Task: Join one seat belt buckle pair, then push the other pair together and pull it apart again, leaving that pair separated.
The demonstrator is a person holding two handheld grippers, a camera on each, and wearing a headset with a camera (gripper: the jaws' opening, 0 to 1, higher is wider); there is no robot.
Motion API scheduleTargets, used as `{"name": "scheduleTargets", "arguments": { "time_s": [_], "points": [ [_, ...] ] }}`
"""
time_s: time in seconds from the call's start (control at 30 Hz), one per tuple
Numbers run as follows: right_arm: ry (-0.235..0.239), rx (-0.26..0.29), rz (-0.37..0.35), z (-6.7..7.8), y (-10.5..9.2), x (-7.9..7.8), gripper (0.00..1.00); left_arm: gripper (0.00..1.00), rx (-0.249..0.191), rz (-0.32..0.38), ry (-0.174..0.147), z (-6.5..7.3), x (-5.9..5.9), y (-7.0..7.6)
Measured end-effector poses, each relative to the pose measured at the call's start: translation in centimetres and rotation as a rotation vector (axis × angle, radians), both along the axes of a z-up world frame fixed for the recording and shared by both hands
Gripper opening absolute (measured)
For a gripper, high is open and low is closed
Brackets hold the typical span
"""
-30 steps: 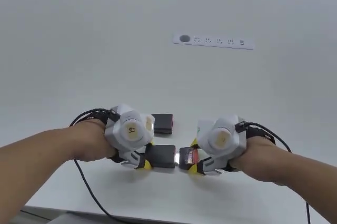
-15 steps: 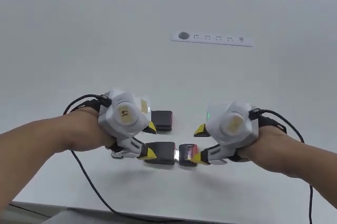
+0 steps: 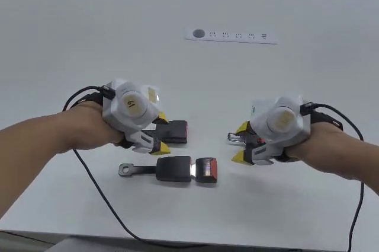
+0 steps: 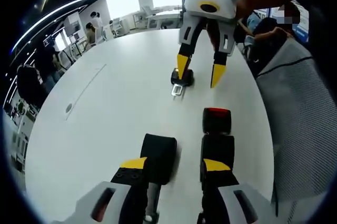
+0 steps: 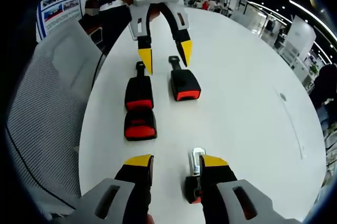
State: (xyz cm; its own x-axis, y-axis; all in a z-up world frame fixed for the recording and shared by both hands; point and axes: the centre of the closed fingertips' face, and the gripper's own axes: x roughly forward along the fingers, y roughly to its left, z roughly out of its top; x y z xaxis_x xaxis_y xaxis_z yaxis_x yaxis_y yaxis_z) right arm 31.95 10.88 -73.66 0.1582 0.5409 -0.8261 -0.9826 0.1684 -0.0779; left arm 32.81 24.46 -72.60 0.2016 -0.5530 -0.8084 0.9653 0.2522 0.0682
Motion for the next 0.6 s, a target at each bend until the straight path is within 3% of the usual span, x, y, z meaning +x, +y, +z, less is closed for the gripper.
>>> {"name": "scheduleTargets", "arguments": {
  "time_s": [0.27,0.37,0.6],
  "points": [
    [-0.030,-0.051,-0.001,-0.2,-2.9,2.0,0.32,0.41,-0.008,0.017,0.001,-0.9,2.4,0.9],
    [-0.038,-0.052,-0.006,-0.2,-3.7,3.0,0.32,0.41,0.000,0.011,0.008,-1.4,2.5,0.9],
    [0.001,-0.084,0.030,-1.7,-4.8,3.1,0.34,0.41,0.021,-0.008,0.033,-3.0,2.8,1.3]
  ]
}}
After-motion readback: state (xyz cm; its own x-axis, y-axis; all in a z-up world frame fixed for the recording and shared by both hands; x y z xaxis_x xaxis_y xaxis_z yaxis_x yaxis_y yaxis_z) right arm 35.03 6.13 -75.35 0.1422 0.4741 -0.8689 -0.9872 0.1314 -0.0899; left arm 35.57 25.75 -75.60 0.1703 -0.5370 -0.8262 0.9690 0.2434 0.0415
